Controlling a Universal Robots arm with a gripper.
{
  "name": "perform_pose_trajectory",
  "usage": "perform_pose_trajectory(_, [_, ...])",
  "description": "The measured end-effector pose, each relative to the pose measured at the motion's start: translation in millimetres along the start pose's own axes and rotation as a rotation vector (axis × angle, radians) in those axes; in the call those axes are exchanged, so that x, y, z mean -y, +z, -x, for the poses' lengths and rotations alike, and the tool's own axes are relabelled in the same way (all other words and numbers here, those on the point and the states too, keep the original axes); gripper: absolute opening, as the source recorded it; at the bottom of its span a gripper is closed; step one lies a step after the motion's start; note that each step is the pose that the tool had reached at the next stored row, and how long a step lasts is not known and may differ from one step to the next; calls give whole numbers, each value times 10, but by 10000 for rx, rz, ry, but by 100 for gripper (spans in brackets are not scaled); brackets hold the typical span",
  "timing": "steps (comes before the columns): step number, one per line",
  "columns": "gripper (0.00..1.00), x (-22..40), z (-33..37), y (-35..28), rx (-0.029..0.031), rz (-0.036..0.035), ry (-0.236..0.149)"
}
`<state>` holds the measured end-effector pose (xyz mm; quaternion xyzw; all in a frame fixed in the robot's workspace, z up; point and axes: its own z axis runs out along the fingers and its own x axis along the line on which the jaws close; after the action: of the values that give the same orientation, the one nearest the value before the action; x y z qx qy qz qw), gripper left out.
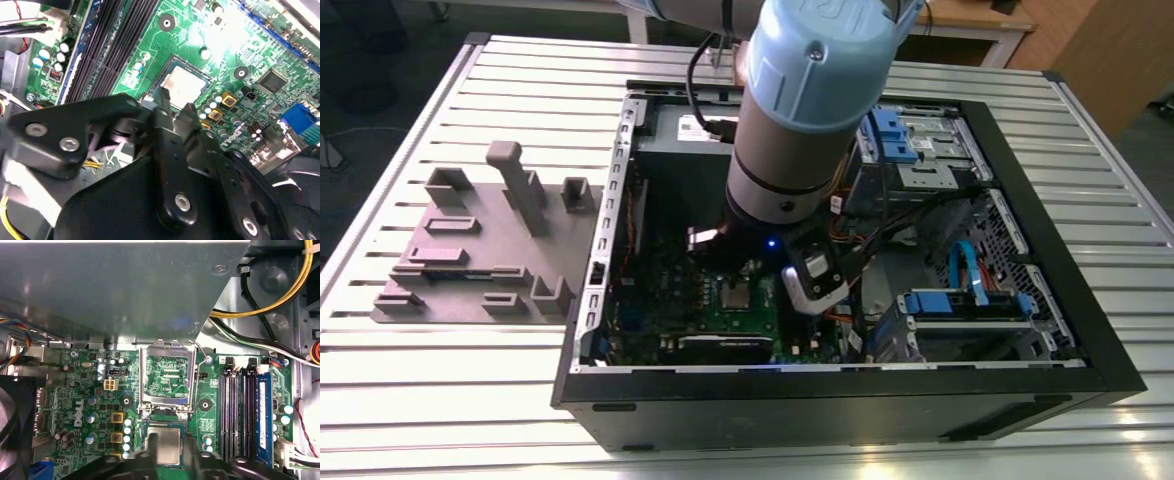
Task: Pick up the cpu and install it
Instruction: 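Place the cpu into insertion slot, then close the cpu cover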
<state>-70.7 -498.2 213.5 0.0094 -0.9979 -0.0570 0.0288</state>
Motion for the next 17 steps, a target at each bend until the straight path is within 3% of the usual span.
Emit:
perform_pose_trajectory(6, [11, -1, -1, -13, -1, 1, 0])
perform_pose_trajectory(17, [10, -2, -1, -17, -2, 0, 0])
